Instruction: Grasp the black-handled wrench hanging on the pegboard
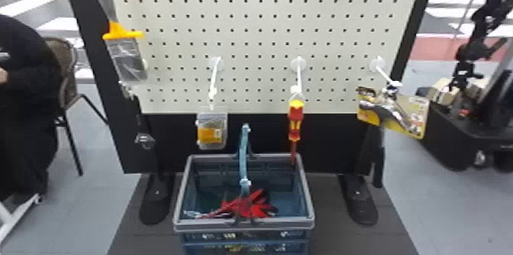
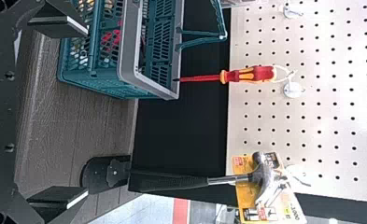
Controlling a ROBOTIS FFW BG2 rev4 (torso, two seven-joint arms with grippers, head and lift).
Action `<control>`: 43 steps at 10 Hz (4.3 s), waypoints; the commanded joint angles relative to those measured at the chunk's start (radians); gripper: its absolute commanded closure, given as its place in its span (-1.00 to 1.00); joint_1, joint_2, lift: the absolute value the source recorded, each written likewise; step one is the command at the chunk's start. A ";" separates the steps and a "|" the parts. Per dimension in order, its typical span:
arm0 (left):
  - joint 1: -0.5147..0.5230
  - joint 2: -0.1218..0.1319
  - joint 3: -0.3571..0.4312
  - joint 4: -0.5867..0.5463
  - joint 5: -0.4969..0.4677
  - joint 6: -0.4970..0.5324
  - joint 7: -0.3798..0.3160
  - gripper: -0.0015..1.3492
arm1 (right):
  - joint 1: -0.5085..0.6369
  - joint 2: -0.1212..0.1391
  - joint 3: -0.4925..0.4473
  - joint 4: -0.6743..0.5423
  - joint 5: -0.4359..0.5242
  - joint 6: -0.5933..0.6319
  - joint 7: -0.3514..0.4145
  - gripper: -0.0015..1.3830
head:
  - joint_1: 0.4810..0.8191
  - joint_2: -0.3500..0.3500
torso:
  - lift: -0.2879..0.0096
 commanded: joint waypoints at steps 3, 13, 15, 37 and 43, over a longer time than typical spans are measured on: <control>0.000 -0.003 0.000 0.002 0.000 0.000 0.000 -0.61 | 0.009 0.005 0.000 -0.012 0.007 0.000 -0.011 -0.84 | -0.60 0.00 | 0.26; -0.283 0.043 0.021 0.083 0.003 0.167 -0.180 -0.61 | 0.007 0.003 0.000 -0.002 -0.002 0.002 -0.011 -0.85 | -0.60 0.00 | 0.26; -0.382 0.084 0.032 0.103 0.000 0.216 -0.215 -0.61 | 0.005 0.003 0.000 -0.002 -0.003 0.000 -0.011 -0.85 | -0.60 0.00 | 0.26; -1.205 0.466 -0.465 0.808 0.345 0.439 -0.663 0.80 | -0.012 0.017 0.000 0.020 -0.002 0.009 0.012 -0.84 | -0.60 0.00 | 0.26; -1.207 0.468 -0.471 0.803 0.351 0.419 -0.658 0.80 | -0.012 0.017 0.000 0.020 -0.003 0.009 0.012 -0.84 | -0.60 0.00 | 0.26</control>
